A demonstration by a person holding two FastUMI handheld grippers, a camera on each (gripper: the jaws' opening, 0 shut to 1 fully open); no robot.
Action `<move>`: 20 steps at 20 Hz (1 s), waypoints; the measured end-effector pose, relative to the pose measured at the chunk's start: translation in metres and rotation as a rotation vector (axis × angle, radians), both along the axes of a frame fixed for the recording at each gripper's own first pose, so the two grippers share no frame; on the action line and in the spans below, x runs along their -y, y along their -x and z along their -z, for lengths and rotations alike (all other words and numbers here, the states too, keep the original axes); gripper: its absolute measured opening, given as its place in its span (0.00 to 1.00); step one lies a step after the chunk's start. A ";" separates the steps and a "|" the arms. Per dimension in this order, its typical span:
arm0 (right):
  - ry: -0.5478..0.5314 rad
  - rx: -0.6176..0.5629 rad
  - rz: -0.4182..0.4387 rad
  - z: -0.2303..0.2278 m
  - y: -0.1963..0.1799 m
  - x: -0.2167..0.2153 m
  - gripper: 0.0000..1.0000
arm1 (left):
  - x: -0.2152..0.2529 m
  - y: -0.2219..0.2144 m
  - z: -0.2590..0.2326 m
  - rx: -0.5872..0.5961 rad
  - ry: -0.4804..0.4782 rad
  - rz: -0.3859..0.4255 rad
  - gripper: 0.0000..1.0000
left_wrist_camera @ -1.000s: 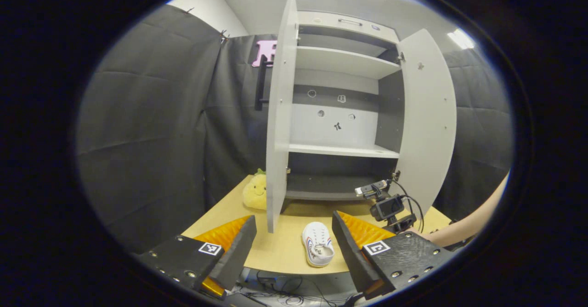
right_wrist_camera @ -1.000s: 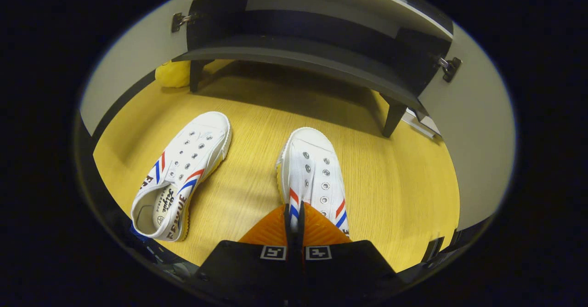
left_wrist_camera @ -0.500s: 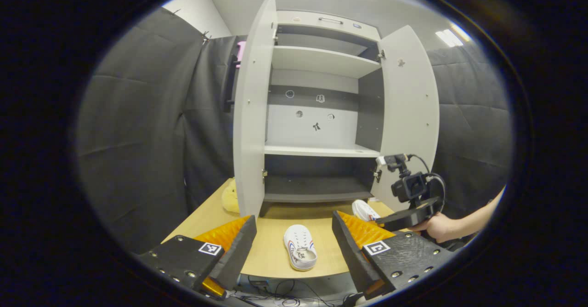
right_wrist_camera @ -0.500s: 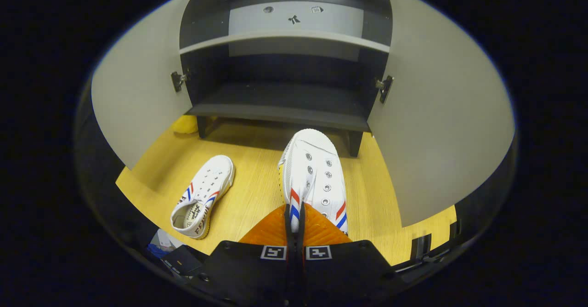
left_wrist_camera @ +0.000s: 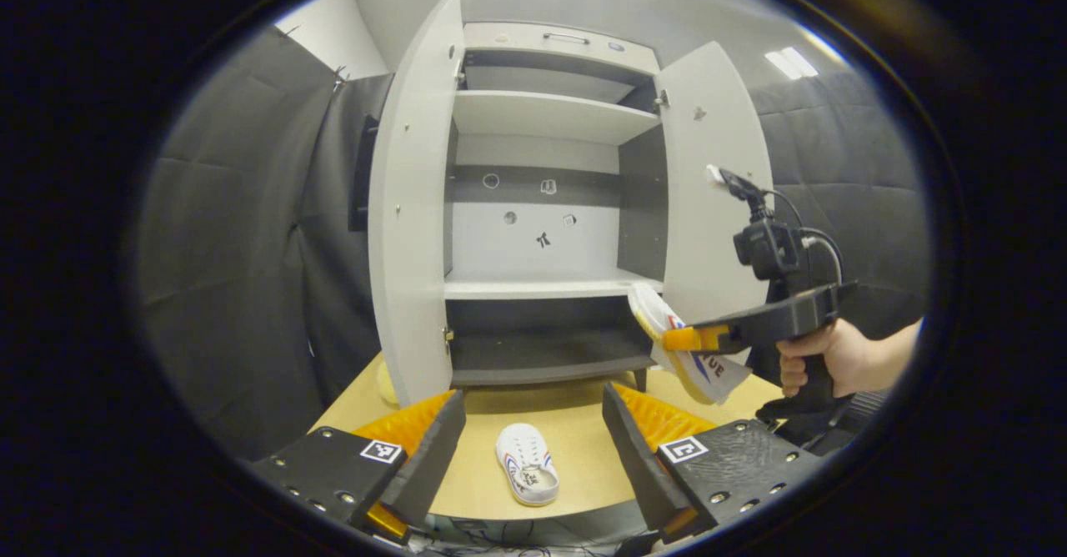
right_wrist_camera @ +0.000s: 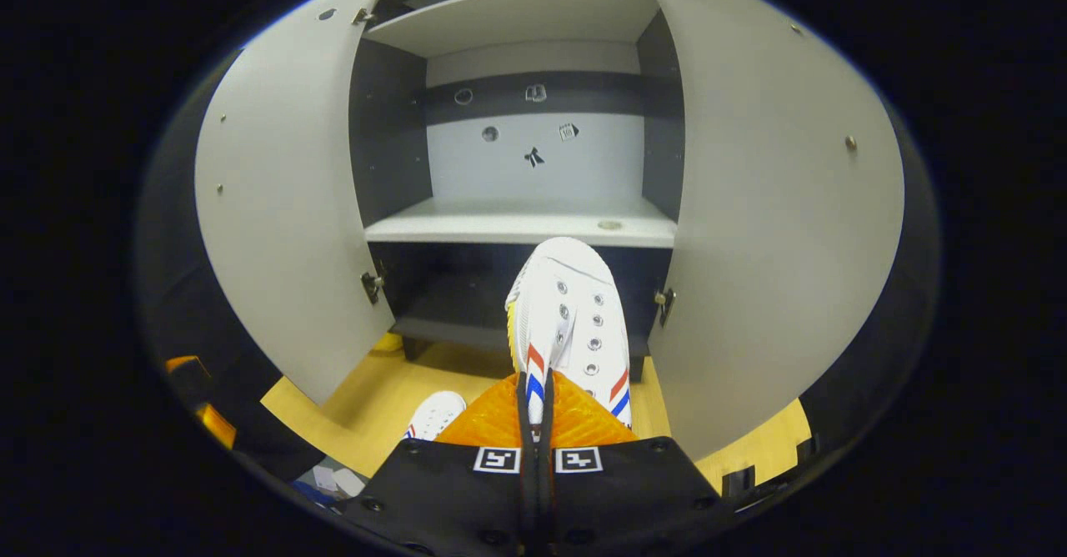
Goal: Grab one shoe with the right hand and put it into the shoe cabinet, grab the other shoe with the left hand and put it into the shoe cabinet; then close the right door with the right hand and the left door with the left hand.
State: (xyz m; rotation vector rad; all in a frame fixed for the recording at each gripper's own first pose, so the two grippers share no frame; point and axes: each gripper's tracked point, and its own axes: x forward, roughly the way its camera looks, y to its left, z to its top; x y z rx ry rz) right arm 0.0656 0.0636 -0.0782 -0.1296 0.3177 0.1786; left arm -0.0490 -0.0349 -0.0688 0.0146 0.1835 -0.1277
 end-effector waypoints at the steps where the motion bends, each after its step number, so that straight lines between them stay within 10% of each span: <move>1: -0.012 0.022 -0.008 -0.013 -0.005 -0.005 0.01 | 0.002 -0.002 -0.001 0.002 -0.002 0.007 0.94; 9: -0.040 0.215 -0.039 -0.113 -0.081 -0.031 0.01 | 0.004 -0.030 -0.016 0.016 -0.010 0.003 0.94; 20: -0.102 0.276 -0.003 -0.157 -0.222 -0.023 0.00 | -0.023 -0.082 -0.033 0.005 -0.015 -0.195 0.93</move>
